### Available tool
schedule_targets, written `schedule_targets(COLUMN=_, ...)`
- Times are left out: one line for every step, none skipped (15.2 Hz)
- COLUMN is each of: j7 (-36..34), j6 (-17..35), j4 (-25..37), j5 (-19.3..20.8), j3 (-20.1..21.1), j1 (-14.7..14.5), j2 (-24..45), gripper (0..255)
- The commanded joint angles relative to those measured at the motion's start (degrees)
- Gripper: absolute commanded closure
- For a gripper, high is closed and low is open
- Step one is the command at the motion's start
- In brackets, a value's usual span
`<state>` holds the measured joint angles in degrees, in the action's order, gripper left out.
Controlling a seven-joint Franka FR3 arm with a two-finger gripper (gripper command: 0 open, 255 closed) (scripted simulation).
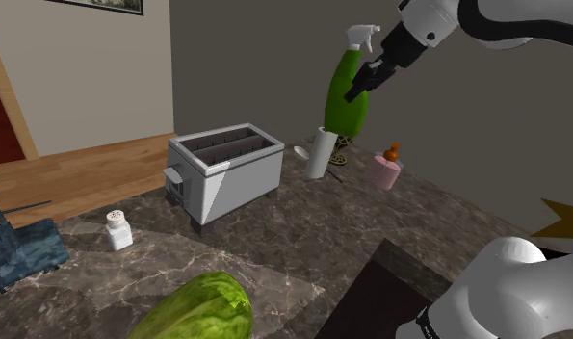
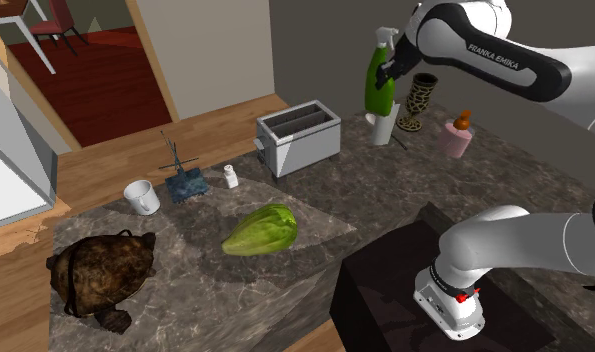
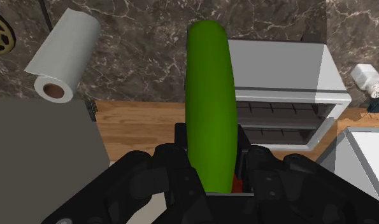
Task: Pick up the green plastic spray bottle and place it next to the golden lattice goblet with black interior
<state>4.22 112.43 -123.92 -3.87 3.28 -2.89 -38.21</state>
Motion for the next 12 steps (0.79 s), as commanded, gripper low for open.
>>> schedule_targets(j7=2.8, j6=0.0, j4=0.5, j5=0.3, j3=-2.5, j1=0.4, j2=0.6, gripper=255)
schedule_targets(j7=4.2, j6=0.1, j4=0.8, j5=0.5, j3=-3.7, j1=0.7, j2=1.1, gripper=255)
schedule_targets(j7=5.6, j6=0.1, j4=1.2, j5=0.6, j3=-5.0, j1=0.9, j2=1.5, gripper=255)
schedule_targets(j7=7.0, j6=0.1, j4=1.6, j5=0.7, j3=-6.2, j1=1.1, j2=2.1, gripper=255)
schedule_targets(j7=8.4, j6=0.1, j4=2.1, j5=0.8, j3=-7.5, j1=1.3, j2=2.7, gripper=255)
schedule_targets(j7=9.7, j6=0.2, j4=2.7, j5=0.9, j3=-8.7, j1=1.5, j2=3.3, gripper=255)
schedule_targets(j7=11.1, j6=0.2, j4=3.3, j5=0.9, j3=-10.0, j1=1.7, j2=4.0, gripper=255)
schedule_targets(j7=12.5, j6=0.1, j4=4.0, j5=0.9, j3=-11.2, j1=1.8, j2=4.8, gripper=255)
schedule_targets(j7=13.9, j6=0.1, j4=4.7, j5=0.9, j3=-12.5, j1=1.9, j2=5.6, gripper=255)
schedule_targets(j7=15.3, j6=0.1, j4=5.6, j5=0.8, j3=-13.8, j1=2.1, j2=6.5, gripper=255)
schedule_targets(j7=16.7, j6=0.0, j4=6.5, j5=0.7, j3=-15.0, j1=2.2, j2=7.4, gripper=255)
schedule_targets(j7=18.1, j6=-0.1, j4=7.4, j5=0.5, j3=-16.3, j1=2.2, j2=8.4, gripper=255)
